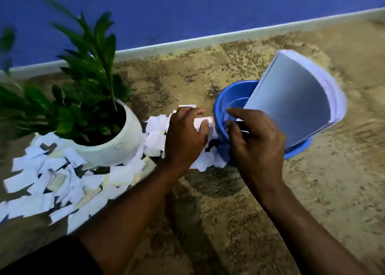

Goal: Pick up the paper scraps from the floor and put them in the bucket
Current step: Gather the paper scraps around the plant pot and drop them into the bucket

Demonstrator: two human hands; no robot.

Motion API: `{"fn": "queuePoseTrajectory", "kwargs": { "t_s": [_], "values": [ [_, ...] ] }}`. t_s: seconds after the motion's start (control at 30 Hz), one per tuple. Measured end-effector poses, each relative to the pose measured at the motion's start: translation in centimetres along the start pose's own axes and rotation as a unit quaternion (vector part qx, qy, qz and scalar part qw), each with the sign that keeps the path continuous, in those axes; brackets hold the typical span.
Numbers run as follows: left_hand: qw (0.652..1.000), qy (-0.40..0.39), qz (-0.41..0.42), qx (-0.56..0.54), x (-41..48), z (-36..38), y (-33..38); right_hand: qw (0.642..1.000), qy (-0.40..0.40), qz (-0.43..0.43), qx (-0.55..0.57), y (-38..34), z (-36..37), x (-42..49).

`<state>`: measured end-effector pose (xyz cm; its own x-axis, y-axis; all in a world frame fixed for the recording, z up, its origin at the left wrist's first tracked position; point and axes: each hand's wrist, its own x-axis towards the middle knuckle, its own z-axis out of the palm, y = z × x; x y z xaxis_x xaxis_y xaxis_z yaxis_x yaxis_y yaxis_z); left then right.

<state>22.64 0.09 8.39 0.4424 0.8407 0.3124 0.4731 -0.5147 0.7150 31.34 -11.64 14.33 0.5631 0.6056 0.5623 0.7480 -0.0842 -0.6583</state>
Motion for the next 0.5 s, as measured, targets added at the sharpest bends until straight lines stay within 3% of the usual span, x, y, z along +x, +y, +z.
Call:
{"fn": "queuePoseTrajectory", "kwargs": {
  "t_s": [0.13,0.2,0.27,0.4,0.5],
  "values": [
    [0.983,-0.146,-0.048,0.103,-3.7,2.3,-5.8,0.991,-0.121,0.062,-0.012,1.2,3.1,-3.9],
    [0.958,-0.230,-0.065,0.156,-5.1,3.3,-8.3,0.965,-0.223,0.131,-0.033,2.5,4.7,-5.8],
    [0.933,-0.286,-0.069,0.207,-5.7,4.1,-10.1,0.945,-0.286,0.130,-0.087,3.9,6.0,-7.3],
    [0.913,-0.312,-0.052,0.258,-5.2,5.1,-11.8,0.912,-0.359,0.140,-0.141,6.5,7.8,-9.0],
    [0.921,-0.293,-0.065,0.247,-4.5,5.2,-12.2,0.872,-0.400,0.190,-0.209,8.0,9.4,-9.5]
  ]
}}
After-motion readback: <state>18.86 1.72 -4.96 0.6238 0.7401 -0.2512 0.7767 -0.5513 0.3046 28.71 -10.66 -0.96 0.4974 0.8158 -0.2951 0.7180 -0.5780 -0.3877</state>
